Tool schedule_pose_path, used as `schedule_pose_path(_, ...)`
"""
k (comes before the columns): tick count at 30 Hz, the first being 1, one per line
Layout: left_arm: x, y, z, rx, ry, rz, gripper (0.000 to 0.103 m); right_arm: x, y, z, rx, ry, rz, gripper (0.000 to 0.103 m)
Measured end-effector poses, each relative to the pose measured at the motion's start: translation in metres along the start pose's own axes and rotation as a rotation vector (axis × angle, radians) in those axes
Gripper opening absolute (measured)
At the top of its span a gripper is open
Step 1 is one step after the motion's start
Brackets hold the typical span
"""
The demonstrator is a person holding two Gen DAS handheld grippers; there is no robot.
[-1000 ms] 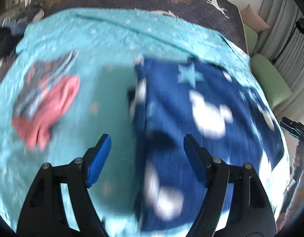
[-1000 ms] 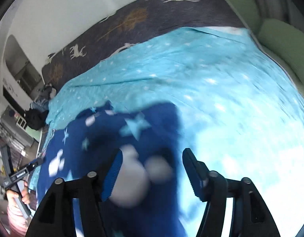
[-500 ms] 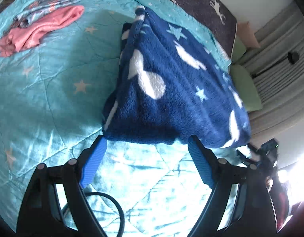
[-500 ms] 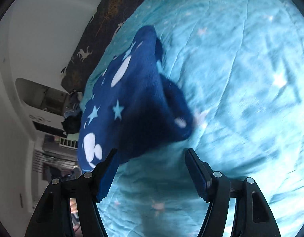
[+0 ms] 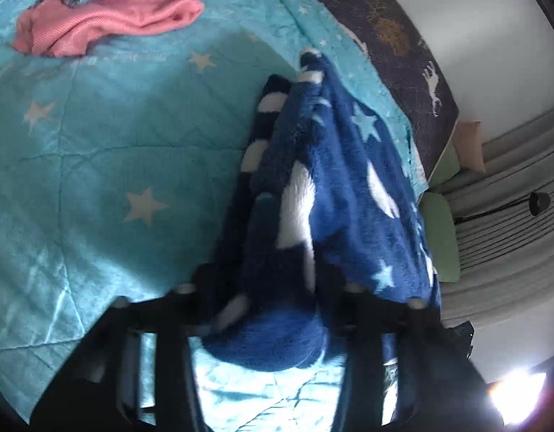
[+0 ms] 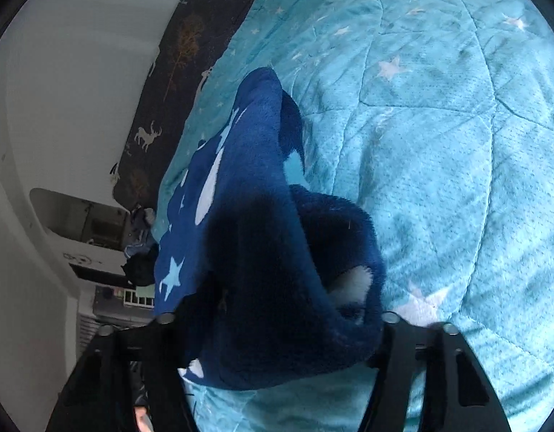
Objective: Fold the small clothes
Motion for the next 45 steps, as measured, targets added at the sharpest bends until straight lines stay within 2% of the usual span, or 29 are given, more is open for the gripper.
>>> schedule_pose_path(3,0.018,0.001,-0.017,0.046,-0.015,0.047,0.029,-0.007,0.006,-0.01,0.035,-0.021,-0.007,0.024)
schedule_pose_path(4,0.022,0.001,-0.026,0.056,0.0,0.047,0.028,-0.013,0.009,-0.019,0.05,-0.041,-0.023,0.023)
schedule_pose_path(5,0.028,0.001,-0.036,0.072,0.019,0.056,0.021,-0.018,0.012,-0.027,0.059,-0.066,-0.033,0.02)
schedule_pose_path(6,0.037,0.002,-0.054,0.099,0.033,0.094,0.018,-0.025,0.015,-0.037,0.069,-0.095,-0.048,0.014)
schedule_pose_path(7,0.043,0.004,-0.068,0.123,0.035,0.132,0.016,-0.033,0.02,-0.051,0.083,-0.114,-0.076,0.014)
schedule_pose_path(10,0.053,0.012,-0.104,0.172,0.048,0.227,0.01,-0.045,0.033,-0.078,0.107,-0.098,-0.149,0.013)
schedule_pose_path(12,0.052,0.018,-0.118,0.179,0.042,0.267,0.01,-0.043,0.043,-0.084,0.087,-0.081,-0.161,0.013)
schedule_pose_path(13,0.049,0.021,-0.119,0.179,0.015,0.273,0.01,-0.04,0.048,-0.083,0.07,-0.055,-0.173,0.013)
schedule_pose_path(14,0.046,0.023,-0.118,0.171,-0.009,0.268,0.02,-0.037,0.049,-0.082,0.067,-0.027,-0.181,0.014)
schedule_pose_path(15,0.039,0.028,-0.114,0.138,-0.03,0.243,0.04,-0.032,0.052,-0.082,0.066,-0.001,-0.178,0.018)
schedule_pose_path(16,0.034,0.031,-0.109,0.116,-0.028,0.223,0.05,-0.025,0.054,-0.08,0.059,0.021,-0.159,0.02)
schedule_pose_path(17,0.029,0.035,-0.104,0.091,-0.01,0.199,0.063,-0.017,0.056,-0.079,0.047,0.022,-0.14,0.028)
schedule_pose_path(18,0.025,0.04,-0.096,0.059,0.013,0.184,0.064,-0.012,0.057,-0.078,0.036,0.015,-0.126,0.042)
schedule_pose_path(20,0.023,0.048,-0.082,0.009,0.008,0.179,0.066,-0.006,0.061,-0.077,0.026,0.011,-0.114,0.06)
schedule_pose_path(21,0.024,0.049,-0.07,-0.02,0.016,0.177,0.069,-0.004,0.062,-0.077,0.023,0.015,-0.115,0.065)
schedule_pose_path(23,0.023,0.052,-0.047,-0.078,0.031,0.138,0.075,-0.002,0.062,-0.069,0.006,0.024,-0.115,0.068)
schedule_pose_path(27,0.015,0.05,-0.011,-0.124,0.047,0.028,0.075,0.006,0.054,-0.052,-0.019,0.026,-0.064,0.073)
schedule_pose_path(32,0.011,0.037,0.003,-0.079,0.073,-0.053,0.075,0.015,0.032,-0.034,0.011,-0.007,0.012,0.073)
schedule_pose_path(34,0.01,0.03,0.007,-0.076,0.086,-0.073,0.061,0.013,0.021,-0.028,0.031,-0.01,0.023,0.073)
schedule_pose_path(35,0.009,0.028,0.01,-0.079,0.092,-0.075,0.045,0.01,0.016,-0.023,0.035,-0.005,0.023,0.073)
schedule_pose_path(36,0.008,0.025,0.016,-0.09,0.127,-0.083,0.029,0.01,0.011,-0.022,0.035,0.0,0.022,0.072)
schedule_pose_path(37,0.008,0.025,0.017,-0.094,0.148,-0.096,0.026,0.008,0.007,-0.017,0.036,0.003,0.022,0.068)
schedule_pose_path(38,0.008,0.025,0.017,-0.085,0.152,-0.105,0.022,0.006,0.003,-0.013,0.036,-0.01,0.022,0.045)
schedule_pose_path(39,0.013,0.025,0.013,-0.07,0.144,-0.078,0.02,0.005,0.0,-0.01,0.022,-0.024,0.032,0.028)
schedule_pose_path(41,0.019,0.024,-0.002,-0.031,0.123,-0.016,0.018,-0.001,0.002,-0.016,0.052,-0.038,0.032,0.022)
schedule_pose_path(43,0.032,0.024,-0.022,0.015,0.127,0.04,0.017,-0.014,0.009,-0.031,0.088,-0.041,-0.027,0.018)
schedule_pose_path(45,0.04,0.027,-0.044,0.034,0.133,0.086,0.017,-0.024,0.02,-0.048,0.078,-0.069,-0.044,0.016)
Point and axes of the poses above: each gripper's, at about its wrist camera, not at the fingertips, and z roughly the way its jaws point, x to its right, y to its underside, the point moved 1 cm from there along z, roughly the way its jaws point, and after that the axes turned 11 degrees about z, right-handed, at the moved point
